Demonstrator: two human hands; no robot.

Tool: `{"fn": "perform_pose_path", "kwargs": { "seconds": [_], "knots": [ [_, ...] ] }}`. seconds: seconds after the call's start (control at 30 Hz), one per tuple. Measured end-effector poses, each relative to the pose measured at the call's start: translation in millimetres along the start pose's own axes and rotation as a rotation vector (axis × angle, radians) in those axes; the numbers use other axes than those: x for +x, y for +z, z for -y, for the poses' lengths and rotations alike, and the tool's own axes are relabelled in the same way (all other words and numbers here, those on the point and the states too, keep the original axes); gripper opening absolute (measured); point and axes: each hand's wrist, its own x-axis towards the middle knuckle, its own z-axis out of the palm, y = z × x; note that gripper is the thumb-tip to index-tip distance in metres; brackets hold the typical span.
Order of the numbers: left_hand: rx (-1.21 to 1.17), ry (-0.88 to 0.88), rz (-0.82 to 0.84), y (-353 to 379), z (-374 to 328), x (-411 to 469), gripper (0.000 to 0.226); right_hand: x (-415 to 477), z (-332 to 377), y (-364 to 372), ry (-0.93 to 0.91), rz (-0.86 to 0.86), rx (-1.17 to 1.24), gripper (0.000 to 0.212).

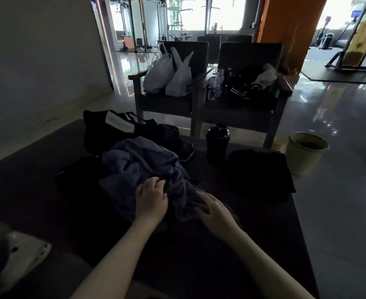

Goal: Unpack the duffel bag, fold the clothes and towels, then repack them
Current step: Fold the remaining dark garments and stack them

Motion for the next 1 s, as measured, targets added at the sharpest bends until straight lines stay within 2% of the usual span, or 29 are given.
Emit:
{"fn": "perform_pose_path", "kwargs": {
  "seconds": [0.17,0.3,0.43,0.57,0.63,0.73,0.83,1.0],
  "knots": [
    [0.039,-0.390,0.002,-25,63,-7,0.057,5,34,24,-0.049,0.074,-0.001,0.054],
    [-0.142,-0.630,0.143,-31,109,-14,0.059,14,60,47,-0.097,0.135,-0.029,0.057],
    [-0.138,-0.608,0.175,-36,130,-21,0.049,23,85,71,-0.142,0.234,-0.086,0.059],
    [-0.125,-0.711,0.228,-42,144,-24,0.056,24,104,92,-0.264,0.285,-0.233,0.068],
    [-0.235,-0.759,0.273,-43,153,-26,0.049,19,112,104,-0.321,0.344,-0.358,0.074],
    [-0.442,-0.743,0.254,-46,164,-30,0.015,12,119,123,-0.324,0.418,-0.453,0.097],
    [-0.635,-0.682,0.213,-55,168,-30,0.008,9,127,137,-0.274,0.395,-0.461,0.113],
    [-1.100,-0.663,0.165,-85,154,-27,0.014,8,148,146,-0.159,0.226,-0.274,0.119]
  ]
}}
